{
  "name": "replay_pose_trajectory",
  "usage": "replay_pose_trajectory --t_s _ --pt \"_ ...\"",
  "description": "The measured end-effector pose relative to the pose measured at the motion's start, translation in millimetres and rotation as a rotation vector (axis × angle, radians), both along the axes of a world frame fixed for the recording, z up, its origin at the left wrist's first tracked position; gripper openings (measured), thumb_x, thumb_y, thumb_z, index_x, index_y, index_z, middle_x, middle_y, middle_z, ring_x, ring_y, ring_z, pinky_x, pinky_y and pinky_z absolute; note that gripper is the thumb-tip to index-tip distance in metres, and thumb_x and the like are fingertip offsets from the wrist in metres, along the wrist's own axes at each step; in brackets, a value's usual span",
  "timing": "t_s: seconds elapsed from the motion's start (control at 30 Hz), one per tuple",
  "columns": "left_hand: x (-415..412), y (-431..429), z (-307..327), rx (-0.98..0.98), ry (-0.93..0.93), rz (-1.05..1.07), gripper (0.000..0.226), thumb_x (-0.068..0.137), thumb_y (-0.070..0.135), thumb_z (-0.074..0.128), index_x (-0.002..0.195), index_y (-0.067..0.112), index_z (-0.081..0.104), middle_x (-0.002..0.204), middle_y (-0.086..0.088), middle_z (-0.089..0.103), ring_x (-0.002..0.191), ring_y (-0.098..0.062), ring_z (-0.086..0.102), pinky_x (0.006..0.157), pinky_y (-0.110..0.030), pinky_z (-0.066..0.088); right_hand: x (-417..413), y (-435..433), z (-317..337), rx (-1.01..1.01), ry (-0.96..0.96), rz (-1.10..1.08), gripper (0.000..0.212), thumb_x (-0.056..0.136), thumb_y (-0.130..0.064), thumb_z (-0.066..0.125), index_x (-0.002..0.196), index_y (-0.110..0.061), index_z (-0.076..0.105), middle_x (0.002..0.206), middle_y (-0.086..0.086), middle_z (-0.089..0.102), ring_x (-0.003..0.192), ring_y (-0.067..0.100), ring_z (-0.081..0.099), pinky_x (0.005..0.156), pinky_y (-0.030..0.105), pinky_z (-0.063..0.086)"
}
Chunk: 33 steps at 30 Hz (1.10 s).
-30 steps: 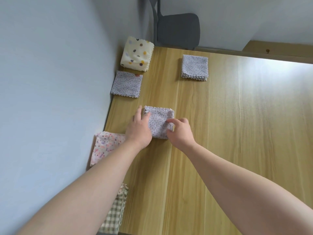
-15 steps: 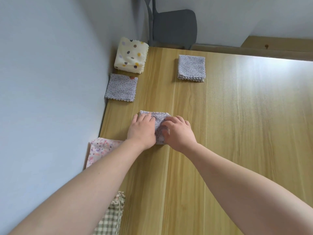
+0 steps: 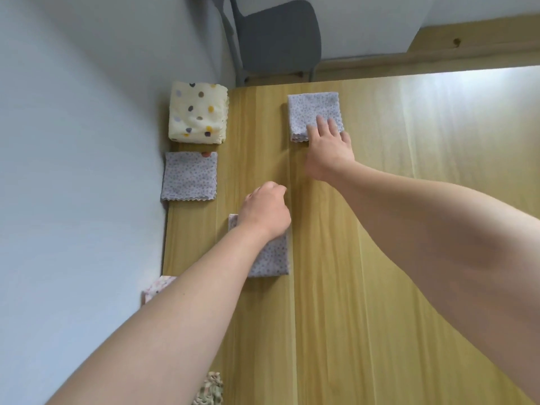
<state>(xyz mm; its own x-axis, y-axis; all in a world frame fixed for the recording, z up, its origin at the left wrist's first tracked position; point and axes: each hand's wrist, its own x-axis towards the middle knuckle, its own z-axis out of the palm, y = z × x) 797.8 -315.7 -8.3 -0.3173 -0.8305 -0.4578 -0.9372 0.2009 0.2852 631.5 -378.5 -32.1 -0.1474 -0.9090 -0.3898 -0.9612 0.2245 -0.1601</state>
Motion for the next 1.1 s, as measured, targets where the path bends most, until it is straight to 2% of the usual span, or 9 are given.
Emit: replay_pose_trajectory --t_s 0.1,0.2,0.3,0.43,0.57,0.7,0.83,0.93,1.1 --pt "1.9 -6.4 -7.1 -0.022 0.023 -0.019 0.055 0.095 0.007 0.044 0.149 0.018 0.046 0.153 0.0 0.046 0.137 -0.026 0.044 0.116 -0.039 0.034 -6.4 -0.4 -6.5 0.028 -0.009 0.009 0.084 0.082 -0.002 0.043 0.159 -0.016 0.013 0.165 0.01 0.021 0.155 0.031 0.005 0.125 0.048 0.008" --pt "0.3 -15.3 -11.7 -0.05 0.025 0.013 0.056 0.094 0.005 0.043 0.149 0.016 0.045 0.152 -0.001 0.047 0.137 -0.026 0.045 0.116 -0.039 0.034 -4.7 10.1 -7.6 -0.107 0.062 0.084 0.055 0.086 -0.014 0.047 0.14 -0.015 0.038 0.131 0.011 0.056 0.128 0.033 0.042 0.106 0.043 0.031" --pt "-3.3 -19.3 -12.2 -0.069 0.02 0.046 0.057 0.094 0.003 0.042 0.149 0.015 0.045 0.151 -0.002 0.048 0.136 -0.027 0.046 0.115 -0.039 0.035 -3.3 9.1 -5.2 -0.244 0.072 0.128 0.04 0.093 -0.021 0.048 0.133 -0.014 0.046 0.125 0.01 0.057 0.121 0.032 0.047 0.098 0.042 0.036" --pt "-7.2 -17.1 -12.2 -0.084 0.027 0.008 0.064 0.09 0.0 0.04 0.152 0.018 0.042 0.155 0.001 0.044 0.14 -0.024 0.042 0.119 -0.039 0.03 -12.5 8.8 -6.6 -0.066 0.054 0.007 0.045 0.09 -0.015 0.043 0.134 -0.014 0.048 0.134 0.007 0.053 0.131 0.03 0.041 0.104 0.043 0.033" --pt "-20.5 -16.8 -10.9 -0.115 0.025 -0.091 0.07 0.088 -0.002 0.039 0.155 0.019 0.036 0.159 0.002 0.038 0.144 -0.023 0.036 0.12 -0.038 0.024 -14.0 29.0 -7.6 -0.139 0.124 -0.012 0.034 0.09 -0.019 0.042 0.121 -0.015 0.055 0.118 0.008 0.063 0.117 0.03 0.049 0.093 0.042 0.035" --pt "-37.6 -19.0 -17.9 -0.159 0.004 -0.156 0.071 0.09 0.001 0.039 0.156 0.026 0.036 0.163 0.002 0.032 0.144 -0.024 0.036 0.119 -0.038 0.025 -20.5 40.9 -13.1 -0.159 0.09 -0.237 0.04 0.092 -0.023 0.049 0.131 -0.012 0.047 0.13 0.013 0.051 0.123 0.033 0.045 0.097 0.042 0.036" --pt "-49.4 -14.2 -22.9 -0.13 -0.062 -0.237 0.067 0.093 0.006 0.039 0.155 0.03 0.036 0.166 0.002 0.027 0.142 -0.024 0.037 0.118 -0.039 0.027 -27.5 46.4 -10.0 0.017 -0.086 -0.581 0.051 0.094 -0.037 0.061 0.134 -0.009 0.046 0.141 0.014 0.041 0.133 0.031 0.039 0.107 0.042 0.035" --pt "-53.8 -11.7 -22.1 -0.088 -0.122 -0.273 0.069 0.09 0.006 0.041 0.155 0.029 0.036 0.166 0.002 0.025 0.143 -0.024 0.035 0.119 -0.039 0.025 -35.5 46.0 -8.1 0.037 -0.282 -0.712 0.04 0.091 -0.026 0.061 0.127 -0.011 0.053 0.138 0.011 0.044 0.129 0.03 0.043 0.108 0.041 0.04" --pt "-56.3 -9.1 -13.4 -0.08 -0.154 -0.309 0.063 0.09 0.005 0.043 0.15 0.023 0.045 0.166 0.0 0.027 0.147 -0.021 0.034 0.121 -0.038 0.024 -41.0 57.9 12.6 -0.078 -0.726 -0.741 0.035 0.088 -0.021 0.065 0.117 -0.017 0.046 0.099 -0.003 0.055 0.081 0.013 0.058 0.061 0.028 0.048"
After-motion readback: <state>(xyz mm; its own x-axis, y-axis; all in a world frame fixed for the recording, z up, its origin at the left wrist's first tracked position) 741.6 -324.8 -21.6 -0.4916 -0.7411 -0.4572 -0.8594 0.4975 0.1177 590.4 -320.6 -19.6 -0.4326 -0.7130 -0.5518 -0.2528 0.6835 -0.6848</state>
